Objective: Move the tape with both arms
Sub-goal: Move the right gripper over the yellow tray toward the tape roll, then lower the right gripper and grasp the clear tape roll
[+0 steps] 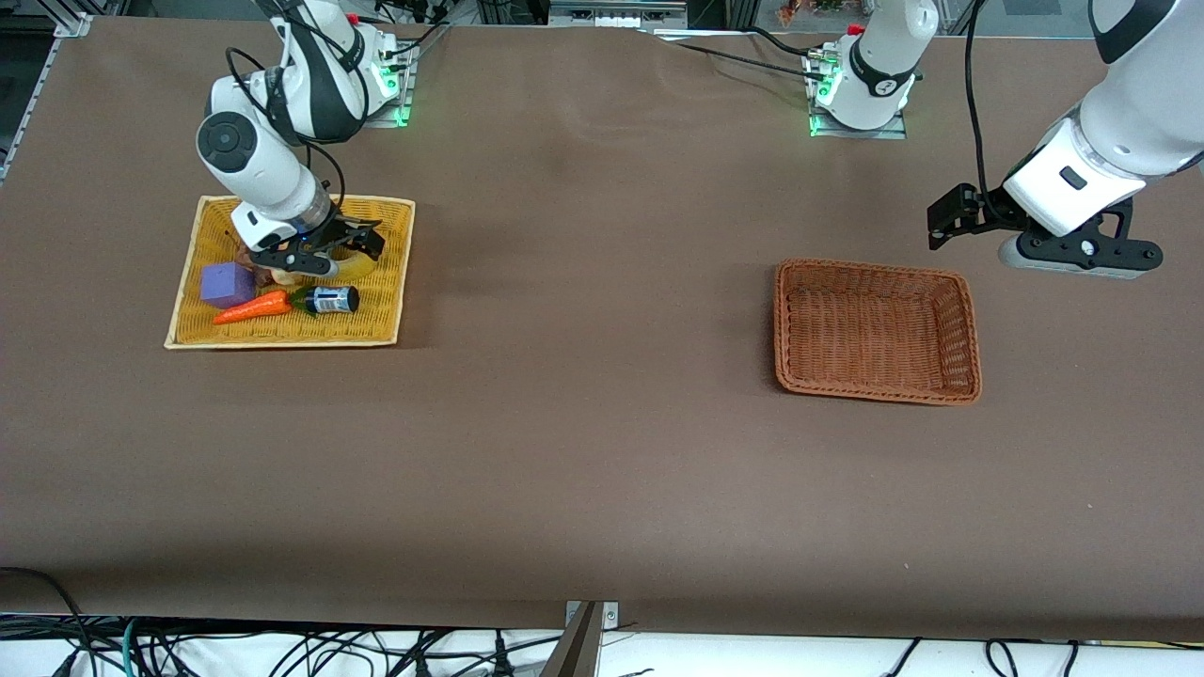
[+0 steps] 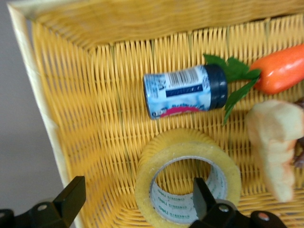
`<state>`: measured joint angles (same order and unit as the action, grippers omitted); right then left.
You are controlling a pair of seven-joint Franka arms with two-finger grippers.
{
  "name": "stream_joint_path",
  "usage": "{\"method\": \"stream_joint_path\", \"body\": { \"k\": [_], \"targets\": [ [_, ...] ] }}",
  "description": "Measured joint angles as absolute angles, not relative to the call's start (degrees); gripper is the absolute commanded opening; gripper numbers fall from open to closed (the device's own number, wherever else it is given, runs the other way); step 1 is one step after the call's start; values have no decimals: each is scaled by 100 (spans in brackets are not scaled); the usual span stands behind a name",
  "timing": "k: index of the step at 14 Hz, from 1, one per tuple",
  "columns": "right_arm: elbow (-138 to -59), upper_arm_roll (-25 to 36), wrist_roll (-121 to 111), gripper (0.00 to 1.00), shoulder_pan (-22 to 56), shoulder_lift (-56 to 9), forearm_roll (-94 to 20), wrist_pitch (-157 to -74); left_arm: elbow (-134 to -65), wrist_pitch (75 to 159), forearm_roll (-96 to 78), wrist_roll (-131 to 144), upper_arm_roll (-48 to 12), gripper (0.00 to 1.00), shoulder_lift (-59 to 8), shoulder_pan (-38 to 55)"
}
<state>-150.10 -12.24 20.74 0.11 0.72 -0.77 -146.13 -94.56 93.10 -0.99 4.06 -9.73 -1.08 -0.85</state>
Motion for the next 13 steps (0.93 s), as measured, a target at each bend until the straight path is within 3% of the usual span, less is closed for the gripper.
{"method": "stream_joint_path", "body": {
  "k": [11, 12, 13],
  "targets": [
    [-15588, -1476, 2281, 100, 9, -191, -77, -15502, -9456, 9281, -99, 406, -1000, 100, -108, -79],
    [-15615, -1476, 2281, 94, 9, -191, -77, -15532, -9456, 9274, -99, 406, -1000, 100, -108, -79],
    [-15654, -1476, 2281, 83, 10, -196, -77, -15620, -9456, 9269, -99, 406, -1000, 100, -108, -79]
  ]
}}
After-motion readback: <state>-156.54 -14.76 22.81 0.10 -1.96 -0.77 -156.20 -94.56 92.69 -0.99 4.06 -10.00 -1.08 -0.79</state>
